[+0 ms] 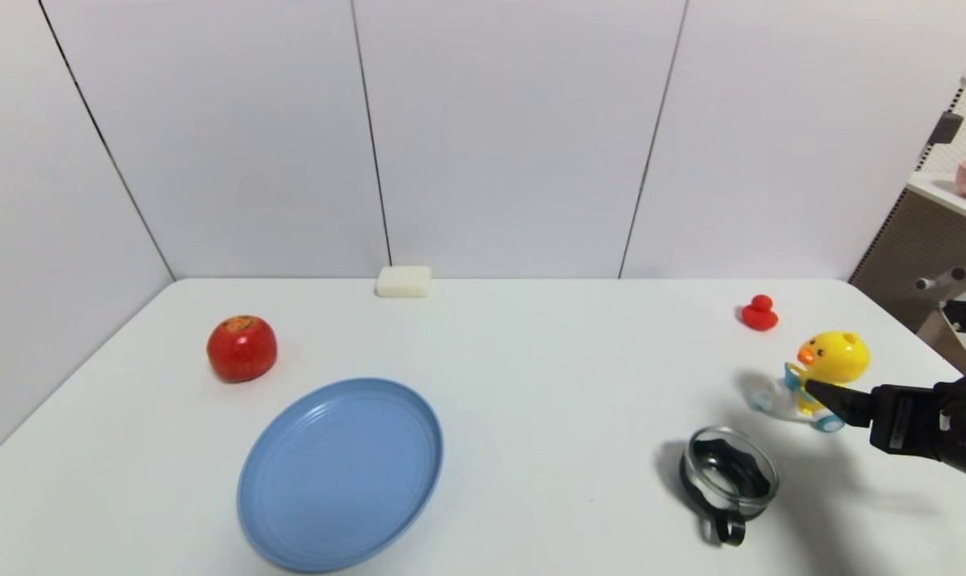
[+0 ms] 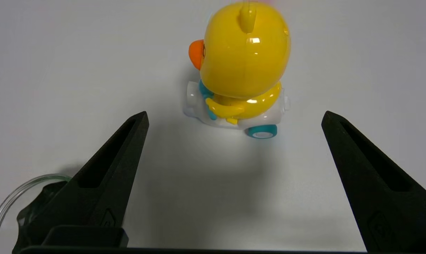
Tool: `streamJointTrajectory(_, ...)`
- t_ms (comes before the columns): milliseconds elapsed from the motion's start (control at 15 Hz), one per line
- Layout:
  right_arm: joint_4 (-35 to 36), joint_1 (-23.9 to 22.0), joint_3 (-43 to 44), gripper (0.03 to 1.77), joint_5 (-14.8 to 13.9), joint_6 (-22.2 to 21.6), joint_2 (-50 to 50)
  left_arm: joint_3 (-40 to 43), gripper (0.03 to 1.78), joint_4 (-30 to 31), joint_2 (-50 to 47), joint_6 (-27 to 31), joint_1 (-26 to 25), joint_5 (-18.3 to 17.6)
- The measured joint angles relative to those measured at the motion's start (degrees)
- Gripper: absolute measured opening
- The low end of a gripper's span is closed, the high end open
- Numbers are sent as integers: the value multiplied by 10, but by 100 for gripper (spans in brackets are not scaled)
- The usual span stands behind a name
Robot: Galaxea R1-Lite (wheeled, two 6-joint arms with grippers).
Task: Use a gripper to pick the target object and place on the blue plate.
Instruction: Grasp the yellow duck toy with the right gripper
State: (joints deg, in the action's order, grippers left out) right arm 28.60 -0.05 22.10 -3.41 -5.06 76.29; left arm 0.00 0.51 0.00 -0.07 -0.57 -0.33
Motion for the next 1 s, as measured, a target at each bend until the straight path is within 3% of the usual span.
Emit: streamJointTrajectory(1000,223,-10,-40,170,-5,0,168,0,169,0,0,0,0,0)
